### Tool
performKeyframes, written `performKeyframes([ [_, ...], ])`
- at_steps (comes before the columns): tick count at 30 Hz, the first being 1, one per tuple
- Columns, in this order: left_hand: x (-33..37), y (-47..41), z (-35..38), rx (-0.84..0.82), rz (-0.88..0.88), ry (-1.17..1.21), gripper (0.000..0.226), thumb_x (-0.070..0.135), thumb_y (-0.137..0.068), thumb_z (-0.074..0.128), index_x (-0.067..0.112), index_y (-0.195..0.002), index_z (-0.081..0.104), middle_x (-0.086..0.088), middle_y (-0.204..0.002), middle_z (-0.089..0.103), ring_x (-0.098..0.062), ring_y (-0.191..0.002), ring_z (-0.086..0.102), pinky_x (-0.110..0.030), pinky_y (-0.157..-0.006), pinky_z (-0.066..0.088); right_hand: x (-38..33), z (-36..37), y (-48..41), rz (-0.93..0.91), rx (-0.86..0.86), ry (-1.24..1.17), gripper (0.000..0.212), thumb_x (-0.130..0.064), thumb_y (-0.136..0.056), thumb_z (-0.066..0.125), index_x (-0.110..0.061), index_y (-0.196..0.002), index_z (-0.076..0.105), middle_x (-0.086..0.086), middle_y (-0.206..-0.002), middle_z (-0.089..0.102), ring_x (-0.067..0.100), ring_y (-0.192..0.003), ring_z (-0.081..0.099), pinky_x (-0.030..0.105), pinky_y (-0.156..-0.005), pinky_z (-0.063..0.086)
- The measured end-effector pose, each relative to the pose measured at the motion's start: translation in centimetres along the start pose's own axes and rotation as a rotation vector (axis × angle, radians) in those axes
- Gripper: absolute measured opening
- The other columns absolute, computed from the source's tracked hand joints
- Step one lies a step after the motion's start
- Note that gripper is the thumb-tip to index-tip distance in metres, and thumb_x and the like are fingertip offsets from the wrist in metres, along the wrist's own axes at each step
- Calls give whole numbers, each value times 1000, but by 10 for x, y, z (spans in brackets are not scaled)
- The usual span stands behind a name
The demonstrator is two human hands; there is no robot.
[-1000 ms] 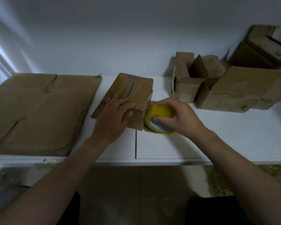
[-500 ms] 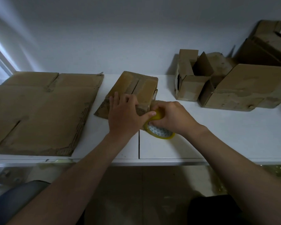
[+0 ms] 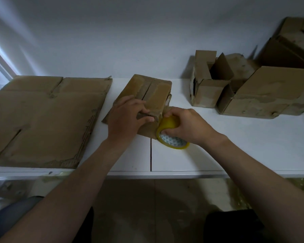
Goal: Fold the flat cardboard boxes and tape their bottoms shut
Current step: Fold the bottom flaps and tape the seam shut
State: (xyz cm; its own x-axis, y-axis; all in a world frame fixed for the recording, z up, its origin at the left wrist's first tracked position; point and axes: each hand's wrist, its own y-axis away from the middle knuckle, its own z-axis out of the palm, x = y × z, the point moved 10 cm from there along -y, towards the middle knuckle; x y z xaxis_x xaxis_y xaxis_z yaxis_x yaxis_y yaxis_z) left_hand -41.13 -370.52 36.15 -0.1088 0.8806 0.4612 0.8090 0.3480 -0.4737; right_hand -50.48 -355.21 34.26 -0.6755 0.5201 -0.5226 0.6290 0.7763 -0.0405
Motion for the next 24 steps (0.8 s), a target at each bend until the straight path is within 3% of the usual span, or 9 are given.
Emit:
performKeyframes([
  [4, -9, 2, -1, -43, 9, 43, 22, 37, -85, 75, 16, -93, 72, -2, -131, 64, -34, -143, 36, -64, -111, 31, -10, 5, 6, -46, -58, -75, 56, -36, -81, 78, -31, -132, 56, -9, -125, 52, 14, -112, 50, 22, -86, 43],
  [7, -15, 6, -4, -14, -29, -17, 35, 45, -95, 53, 16, -96, 72, -1, -139, 59, -39, -149, 25, -74, -109, 24, -11, 6, 11, -25, -88, -115, 58, -31, -81, 79, -31, -132, 52, -11, -114, 50, 8, -97, 52, 13, -71, 42],
  [9, -12, 11, -5, -4, -98, -5, 49, 57, -95, 43, 16, -94, 70, -3, -141, 57, -39, -149, 24, -72, -111, 25, -11, 5, 13, -23, -86, -109, 51, -33, -79, 81, -34, -123, 53, -11, -107, 54, 6, -89, 55, 13, -67, 44],
  [12, -5, 18, 2, -28, -201, 1, 57, 75, -80, 55, 21, -97, 56, -5, -132, 54, -37, -150, 23, -64, -115, 29, -10, 5, 16, -30, -72, -88, 51, -42, -77, 83, -35, -117, 52, -10, -107, 59, 10, -93, 58, 22, -72, 49],
  [17, 2, 13, 12, 56, -213, -42, 67, 63, -70, 74, 11, -103, 49, -11, -120, 53, -35, -143, 31, -56, -119, 29, -3, 5, 20, 12, 1, -166, 51, -43, -75, 85, -35, -112, 51, -13, -102, 59, 6, -92, 59, 20, -68, 48],
  [21, 0, 12, 15, 137, -206, -46, 56, 54, -72, 73, 14, -105, 52, -4, -118, 61, -35, -147, 31, -54, -100, 50, -2, 3, 19, -11, 19, -201, 50, -36, -79, 83, -33, -118, 53, -14, -106, 57, 2, -93, 57, 11, -70, 44],
  [24, -6, 5, 13, 101, -185, 16, 49, 47, -73, 78, 20, -109, 60, 4, -121, 67, -27, -148, 33, -50, -94, 53, -8, 4, 17, -48, 6, -199, 53, -35, -79, 83, -32, -123, 54, -12, -108, 54, -4, -91, 52, 9, -69, 38],
])
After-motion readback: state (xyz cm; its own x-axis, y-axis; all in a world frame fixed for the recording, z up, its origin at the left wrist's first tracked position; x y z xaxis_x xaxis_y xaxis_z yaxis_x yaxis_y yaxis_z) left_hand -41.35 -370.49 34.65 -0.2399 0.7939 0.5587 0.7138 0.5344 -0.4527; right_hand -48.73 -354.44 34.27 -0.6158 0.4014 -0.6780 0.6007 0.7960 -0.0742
